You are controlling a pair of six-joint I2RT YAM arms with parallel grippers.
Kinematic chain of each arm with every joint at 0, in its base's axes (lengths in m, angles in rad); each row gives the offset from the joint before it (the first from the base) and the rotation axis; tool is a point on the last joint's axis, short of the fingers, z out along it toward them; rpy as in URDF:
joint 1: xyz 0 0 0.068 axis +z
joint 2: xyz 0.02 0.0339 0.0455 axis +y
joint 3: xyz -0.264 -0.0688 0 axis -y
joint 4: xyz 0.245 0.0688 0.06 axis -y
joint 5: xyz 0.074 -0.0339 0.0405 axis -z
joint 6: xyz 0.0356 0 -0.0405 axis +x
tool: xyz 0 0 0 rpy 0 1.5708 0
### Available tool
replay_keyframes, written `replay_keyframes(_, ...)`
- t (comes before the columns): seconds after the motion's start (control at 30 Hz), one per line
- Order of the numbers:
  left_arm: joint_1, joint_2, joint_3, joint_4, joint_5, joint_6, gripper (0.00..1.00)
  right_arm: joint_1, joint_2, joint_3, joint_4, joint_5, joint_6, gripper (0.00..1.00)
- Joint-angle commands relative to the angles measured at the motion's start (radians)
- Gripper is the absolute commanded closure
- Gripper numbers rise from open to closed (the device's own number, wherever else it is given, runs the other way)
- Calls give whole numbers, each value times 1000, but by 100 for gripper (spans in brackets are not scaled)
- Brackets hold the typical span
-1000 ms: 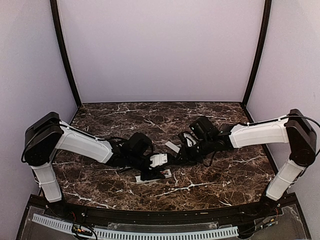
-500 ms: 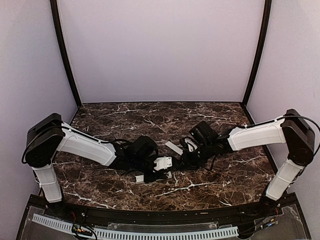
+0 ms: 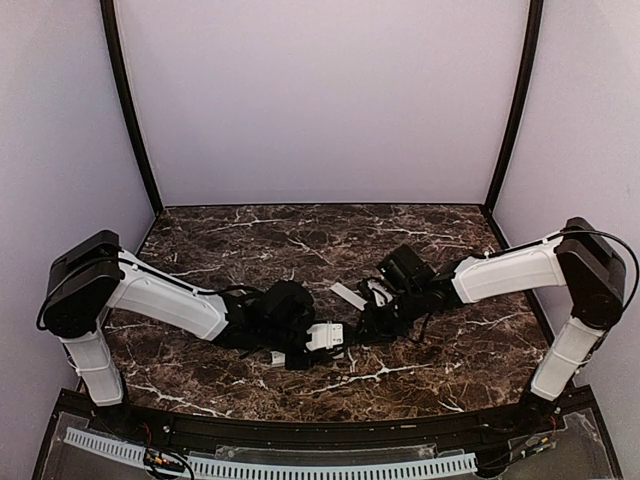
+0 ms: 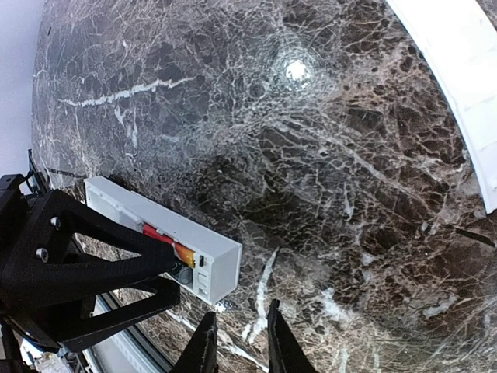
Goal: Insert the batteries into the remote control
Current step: Pick up the battery from the battery compartment.
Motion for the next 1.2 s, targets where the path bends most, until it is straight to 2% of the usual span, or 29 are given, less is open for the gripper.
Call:
replay_keyframes(0.0, -13, -86, -49, 43, 13, 27, 65, -5, 19, -9, 27, -15, -11, 79)
replay_keyframes(0.3, -16, -63, -48, 64, 35, 39, 64, 0, 27, -18, 46, -25, -5, 80)
replay_keyframes(0.57, -20, -22, -36, 47, 31, 38, 75, 1, 32, -26, 58, -30, -4, 80)
replay_keyframes(1.17, -22, 20, -27, 47, -30, 37, 76, 3, 45, -11, 55, -46, -14, 80)
